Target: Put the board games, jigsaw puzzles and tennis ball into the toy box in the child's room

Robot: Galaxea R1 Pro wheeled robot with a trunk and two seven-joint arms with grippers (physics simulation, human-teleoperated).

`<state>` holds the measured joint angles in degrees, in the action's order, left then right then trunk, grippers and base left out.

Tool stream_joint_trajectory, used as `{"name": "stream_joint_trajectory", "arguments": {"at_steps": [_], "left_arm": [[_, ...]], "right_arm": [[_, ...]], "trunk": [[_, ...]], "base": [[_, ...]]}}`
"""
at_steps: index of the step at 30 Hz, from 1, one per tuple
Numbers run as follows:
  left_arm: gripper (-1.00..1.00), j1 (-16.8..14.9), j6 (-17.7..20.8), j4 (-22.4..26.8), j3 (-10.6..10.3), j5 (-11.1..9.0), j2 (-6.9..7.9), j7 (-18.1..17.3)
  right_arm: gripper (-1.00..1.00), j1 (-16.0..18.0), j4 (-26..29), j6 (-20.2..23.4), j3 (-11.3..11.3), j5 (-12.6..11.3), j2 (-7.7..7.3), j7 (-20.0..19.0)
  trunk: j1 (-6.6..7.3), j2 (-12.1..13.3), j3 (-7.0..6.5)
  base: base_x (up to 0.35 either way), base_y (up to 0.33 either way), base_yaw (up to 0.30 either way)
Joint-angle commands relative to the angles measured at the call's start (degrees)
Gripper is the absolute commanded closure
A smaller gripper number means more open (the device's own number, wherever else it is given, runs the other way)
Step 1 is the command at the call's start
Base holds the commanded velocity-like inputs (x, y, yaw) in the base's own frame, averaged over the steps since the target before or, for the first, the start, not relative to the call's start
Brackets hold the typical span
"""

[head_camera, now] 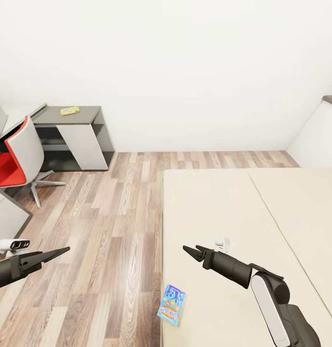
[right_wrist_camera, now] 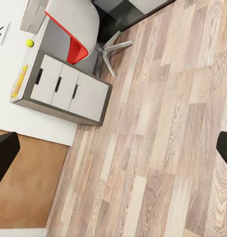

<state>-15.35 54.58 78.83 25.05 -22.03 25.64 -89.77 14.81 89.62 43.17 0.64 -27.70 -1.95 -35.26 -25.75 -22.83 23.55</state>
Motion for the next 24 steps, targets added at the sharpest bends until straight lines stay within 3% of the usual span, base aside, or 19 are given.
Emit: {"name": "stream_joint_trajectory", "arguments": {"at_steps": [1, 24], "left_arm": [[-1.0, -0.03, 0.61, 0.01, -0.02, 0.05, 0.02, -0.23], [-1.0, -0.03, 0.62, 0.01, -0.17, 0.16, -0.12, -0.23]], "right_arm": [[-1.0, 0.04, 0.03, 0.37, 0.06, -0.17, 0.01, -0.08], [-1.0, 0.04, 0.03, 0.19, -0.02, -0.17, 0.34, 0.01]], "trunk": [[-0.03, -0.09, -0.01], [-0.03, -0.09, -2.21]], "base": [[0.0, 0.0, 0.0], [0.0, 0.0, 0.0]]}}
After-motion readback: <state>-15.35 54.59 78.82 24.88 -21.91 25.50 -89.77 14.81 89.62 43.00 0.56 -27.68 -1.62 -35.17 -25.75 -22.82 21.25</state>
